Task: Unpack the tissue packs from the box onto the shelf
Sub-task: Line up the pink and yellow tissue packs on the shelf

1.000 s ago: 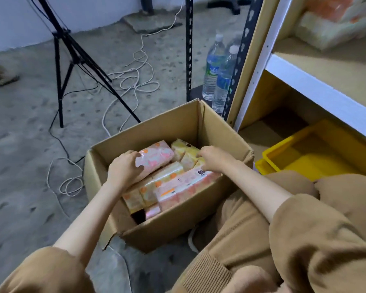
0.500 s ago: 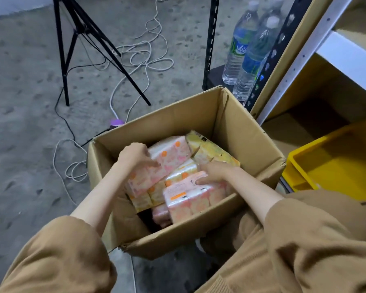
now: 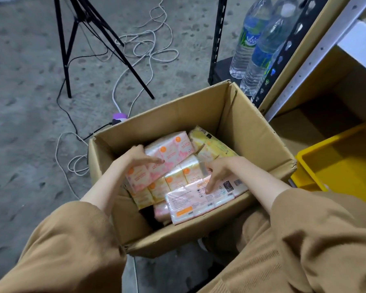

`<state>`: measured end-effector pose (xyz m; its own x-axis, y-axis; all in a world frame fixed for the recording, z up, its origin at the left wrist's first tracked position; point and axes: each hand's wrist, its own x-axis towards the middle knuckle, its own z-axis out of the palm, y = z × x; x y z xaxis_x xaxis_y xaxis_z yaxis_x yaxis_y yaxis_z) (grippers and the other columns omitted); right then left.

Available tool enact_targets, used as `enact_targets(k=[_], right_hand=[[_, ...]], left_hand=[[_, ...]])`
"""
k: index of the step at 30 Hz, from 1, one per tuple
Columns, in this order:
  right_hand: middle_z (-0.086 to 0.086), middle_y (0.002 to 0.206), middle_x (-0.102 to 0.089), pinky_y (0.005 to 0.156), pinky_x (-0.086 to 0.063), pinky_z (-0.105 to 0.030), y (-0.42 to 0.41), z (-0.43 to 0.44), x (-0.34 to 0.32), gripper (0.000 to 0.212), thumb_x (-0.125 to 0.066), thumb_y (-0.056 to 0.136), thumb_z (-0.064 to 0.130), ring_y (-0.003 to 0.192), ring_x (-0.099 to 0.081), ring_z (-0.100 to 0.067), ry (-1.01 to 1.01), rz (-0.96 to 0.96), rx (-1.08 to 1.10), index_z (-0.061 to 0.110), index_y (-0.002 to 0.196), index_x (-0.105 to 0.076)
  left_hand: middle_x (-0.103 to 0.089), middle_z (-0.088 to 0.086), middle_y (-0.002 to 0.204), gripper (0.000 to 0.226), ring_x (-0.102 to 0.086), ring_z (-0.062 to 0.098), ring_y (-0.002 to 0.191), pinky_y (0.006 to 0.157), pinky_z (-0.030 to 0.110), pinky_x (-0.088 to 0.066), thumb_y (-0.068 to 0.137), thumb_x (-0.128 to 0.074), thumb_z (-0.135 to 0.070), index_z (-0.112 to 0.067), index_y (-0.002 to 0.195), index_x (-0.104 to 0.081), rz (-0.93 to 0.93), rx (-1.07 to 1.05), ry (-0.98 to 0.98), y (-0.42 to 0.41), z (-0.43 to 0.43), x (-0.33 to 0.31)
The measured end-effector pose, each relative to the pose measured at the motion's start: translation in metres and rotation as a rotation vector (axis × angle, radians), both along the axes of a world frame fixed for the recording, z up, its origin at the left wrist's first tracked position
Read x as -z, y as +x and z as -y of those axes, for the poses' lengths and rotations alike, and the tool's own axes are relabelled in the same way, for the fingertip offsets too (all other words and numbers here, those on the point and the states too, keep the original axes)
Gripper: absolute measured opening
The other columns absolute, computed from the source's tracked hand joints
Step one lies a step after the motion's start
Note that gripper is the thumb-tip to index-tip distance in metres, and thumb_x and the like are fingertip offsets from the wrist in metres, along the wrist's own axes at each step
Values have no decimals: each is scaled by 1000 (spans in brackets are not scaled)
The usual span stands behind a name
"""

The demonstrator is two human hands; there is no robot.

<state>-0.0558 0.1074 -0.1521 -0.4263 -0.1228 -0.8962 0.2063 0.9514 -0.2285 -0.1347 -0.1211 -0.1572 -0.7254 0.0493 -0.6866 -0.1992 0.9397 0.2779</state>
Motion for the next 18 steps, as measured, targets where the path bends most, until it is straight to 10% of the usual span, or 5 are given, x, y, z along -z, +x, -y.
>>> enact_targets(k=[5, 9, 13, 18], right_hand=[[2, 87, -58, 69, -45, -26, -8, -1, -4, 38, -74, 69, 47, 78, -56, -18, -44, -33, 19, 20, 83, -52], [4, 67, -48, 55, -34, -25, -9, -1, -19, 36, -69, 76, 45, 63, -46, -17, -52, -171, -13, 15, 66, -50], [-9, 113, -65, 83, -50, -36, -1, -1, -20, 43, -68, 80, 33, 104, -60, -27, -10, -419, -120, 5, 111, -62], [-5, 151, -33, 113, -33, -40, 12, 8, -10, 97, -79, 68, 37, 138, -33, -26, -43, -135, -339, 14, 145, -26]], left_hand=[[-57, 11, 129, 81, -59, 28, 112, 91, 38, -52, 67, -77, -47, -6, 129, -46, -61, -22, 8, 4, 1, 5], [-58, 11, 127, 80, -59, 28, 111, 90, 38, -52, 66, -78, -48, -7, 128, -49, -65, -29, 16, 3, 3, 6], [-57, 12, 128, 79, -58, 29, 112, 94, 39, -51, 64, -78, -49, -7, 125, -51, -85, -33, 24, 5, 3, 7], [-57, 12, 128, 79, -58, 29, 113, 94, 40, -51, 64, -78, -49, -7, 125, -51, -91, -33, 37, 6, 4, 6]])
